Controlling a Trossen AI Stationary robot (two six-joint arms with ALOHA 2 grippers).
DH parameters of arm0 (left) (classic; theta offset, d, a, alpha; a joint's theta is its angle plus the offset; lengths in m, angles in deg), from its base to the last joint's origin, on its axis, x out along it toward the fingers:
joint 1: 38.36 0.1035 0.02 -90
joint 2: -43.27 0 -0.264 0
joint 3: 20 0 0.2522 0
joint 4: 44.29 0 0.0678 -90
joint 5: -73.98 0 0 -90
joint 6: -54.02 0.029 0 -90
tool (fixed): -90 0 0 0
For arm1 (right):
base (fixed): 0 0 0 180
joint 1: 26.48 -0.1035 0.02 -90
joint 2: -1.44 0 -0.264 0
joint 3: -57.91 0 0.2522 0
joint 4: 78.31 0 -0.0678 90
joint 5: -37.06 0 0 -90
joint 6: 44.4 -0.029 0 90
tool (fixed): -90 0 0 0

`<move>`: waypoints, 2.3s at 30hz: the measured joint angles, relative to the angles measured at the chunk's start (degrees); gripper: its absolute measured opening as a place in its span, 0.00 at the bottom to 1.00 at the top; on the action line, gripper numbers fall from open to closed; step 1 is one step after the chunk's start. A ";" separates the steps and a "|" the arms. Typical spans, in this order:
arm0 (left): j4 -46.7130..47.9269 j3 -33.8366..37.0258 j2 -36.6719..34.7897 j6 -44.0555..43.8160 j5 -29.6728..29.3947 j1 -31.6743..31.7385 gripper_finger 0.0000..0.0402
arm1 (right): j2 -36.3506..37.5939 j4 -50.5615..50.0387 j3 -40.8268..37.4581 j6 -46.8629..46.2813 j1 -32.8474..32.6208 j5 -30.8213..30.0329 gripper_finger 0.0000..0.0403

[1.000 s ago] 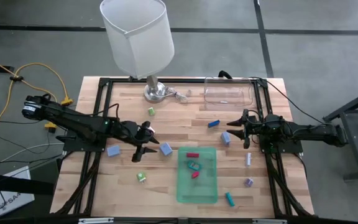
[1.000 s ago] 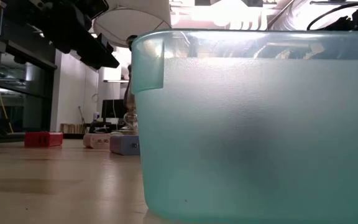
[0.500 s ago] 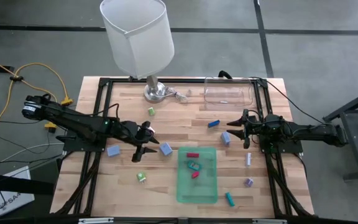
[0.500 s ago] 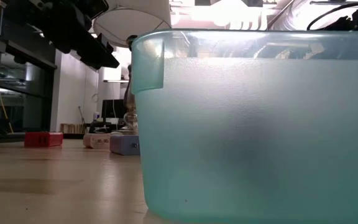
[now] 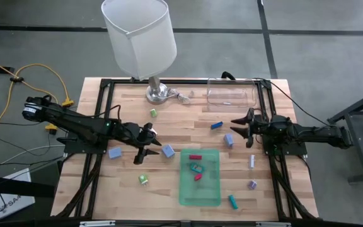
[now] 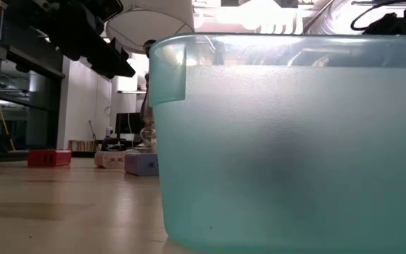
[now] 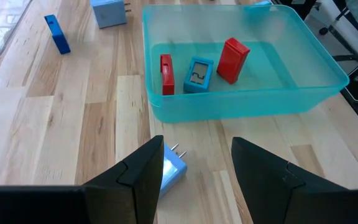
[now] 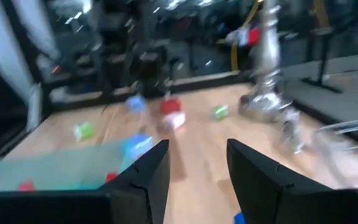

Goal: Pick & Place Office items
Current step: Put the blue digital clock into the green bin

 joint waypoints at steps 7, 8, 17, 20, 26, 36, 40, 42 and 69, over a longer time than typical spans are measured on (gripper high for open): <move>0.00 0.00 0.00 0.00 0.00 0.00 0.46 | 0.00 0.38 0.00 -7.32 -0.01 -4.28 0.36; 0.00 0.00 0.00 0.00 0.00 0.00 0.46 | 0.00 0.41 0.00 -7.94 0.01 -4.22 0.36; 0.00 0.00 0.00 0.01 0.00 0.00 0.46 | -0.02 3.77 0.00 -8.45 0.01 -2.76 0.36; 0.01 0.00 0.00 0.00 0.02 0.00 0.46 | 0.00 6.28 0.00 -8.41 0.01 -2.60 0.36; 0.00 0.00 0.00 0.02 0.02 0.00 0.46 | -0.05 6.15 0.79 -5.20 0.01 0.58 0.36; 0.00 0.00 0.02 0.02 0.02 0.00 0.46 | -12.06 -2.64 15.01 2.25 -4.92 1.75 0.36; 0.00 0.00 0.02 0.02 0.00 0.00 0.46 | -20.37 -5.82 21.55 4.99 -8.60 0.05 0.36; 0.00 -0.01 0.02 0.02 0.02 0.00 0.46 | -24.25 -8.71 25.01 7.14 -10.38 -2.91 0.36; -0.85 -0.02 0.02 0.02 0.02 0.00 0.46 | -67.43 -37.22 48.94 33.31 10.46 6.44 0.36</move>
